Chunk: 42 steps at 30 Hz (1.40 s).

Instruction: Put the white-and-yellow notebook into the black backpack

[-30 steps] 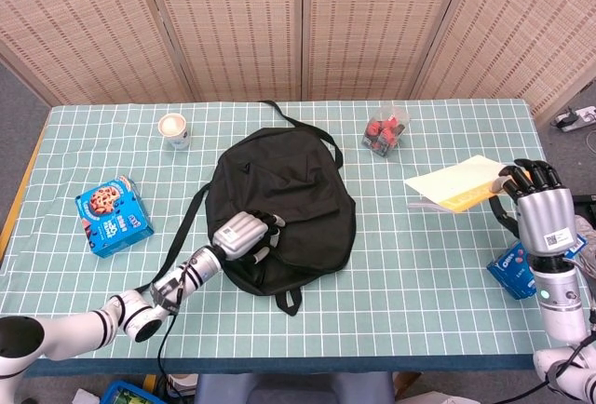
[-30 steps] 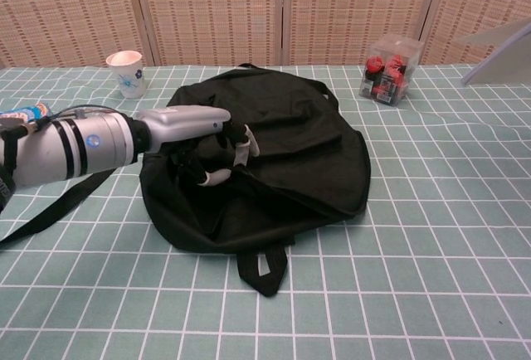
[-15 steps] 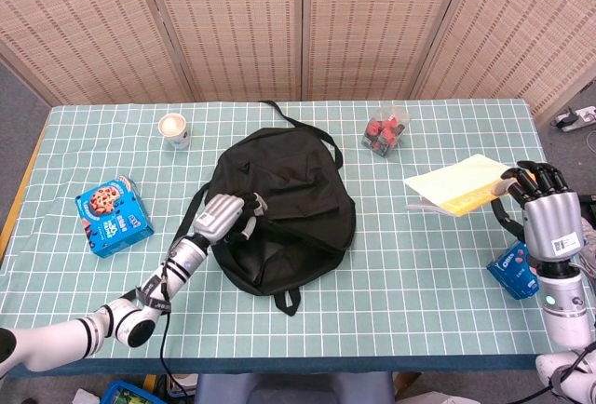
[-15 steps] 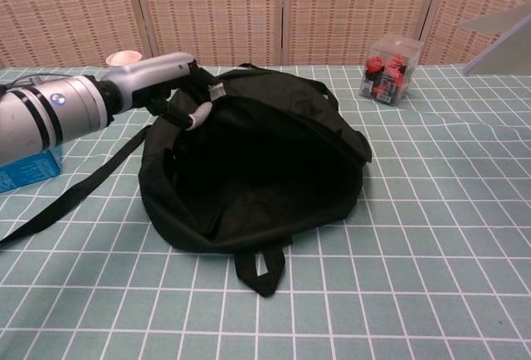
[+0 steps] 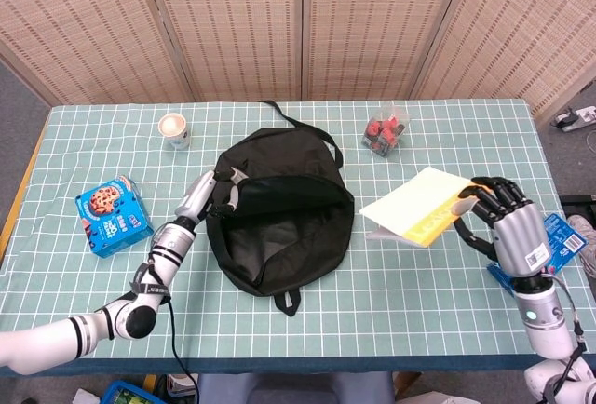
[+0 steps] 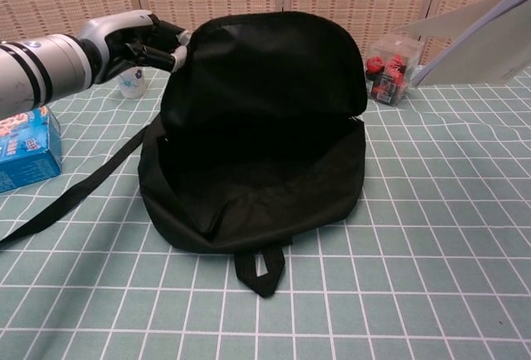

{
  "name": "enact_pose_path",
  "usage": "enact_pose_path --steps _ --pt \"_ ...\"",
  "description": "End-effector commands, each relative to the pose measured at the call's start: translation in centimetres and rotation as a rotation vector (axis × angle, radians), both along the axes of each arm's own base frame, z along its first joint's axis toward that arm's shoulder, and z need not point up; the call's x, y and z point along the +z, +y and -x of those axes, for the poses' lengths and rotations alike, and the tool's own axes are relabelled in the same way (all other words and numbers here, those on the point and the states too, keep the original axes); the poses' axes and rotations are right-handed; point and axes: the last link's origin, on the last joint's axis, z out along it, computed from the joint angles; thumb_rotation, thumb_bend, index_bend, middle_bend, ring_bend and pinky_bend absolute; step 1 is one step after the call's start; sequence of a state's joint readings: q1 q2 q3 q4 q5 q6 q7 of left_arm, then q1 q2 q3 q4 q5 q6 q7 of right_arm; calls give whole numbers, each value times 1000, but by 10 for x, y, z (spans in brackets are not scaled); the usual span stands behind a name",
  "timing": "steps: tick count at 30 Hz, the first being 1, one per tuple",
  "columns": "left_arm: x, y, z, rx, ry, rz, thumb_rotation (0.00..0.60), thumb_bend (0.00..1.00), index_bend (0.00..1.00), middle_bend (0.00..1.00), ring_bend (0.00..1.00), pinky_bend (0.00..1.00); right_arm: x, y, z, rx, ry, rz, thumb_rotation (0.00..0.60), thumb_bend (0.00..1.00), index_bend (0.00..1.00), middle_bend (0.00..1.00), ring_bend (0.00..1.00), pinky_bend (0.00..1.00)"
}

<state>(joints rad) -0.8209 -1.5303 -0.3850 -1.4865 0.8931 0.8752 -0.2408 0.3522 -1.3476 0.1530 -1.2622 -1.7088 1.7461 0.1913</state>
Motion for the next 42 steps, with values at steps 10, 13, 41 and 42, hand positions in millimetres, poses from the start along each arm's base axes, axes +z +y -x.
enact_pose_path --steps 10,13,41,42 --pt "7 1 -14 84 -87 11 600 653 717 371 298 218 -41 -4 -45 102 -75 -191 600 309 883 463 305 348" --pt "6 1 -15 87 -80 15 600 653 717 371 298 218 -59 -9 -59 124 -87 -246 600 310 883 463 305 348" --pt "14 -1 -11 125 -103 43 600 653 712 371 298 218 -157 -30 -127 210 -124 -426 600 332 895 473 312 348" --pt "14 0 -10 125 -101 42 600 653 712 371 298 218 -158 -28 -126 206 -128 -428 600 332 895 473 312 348"
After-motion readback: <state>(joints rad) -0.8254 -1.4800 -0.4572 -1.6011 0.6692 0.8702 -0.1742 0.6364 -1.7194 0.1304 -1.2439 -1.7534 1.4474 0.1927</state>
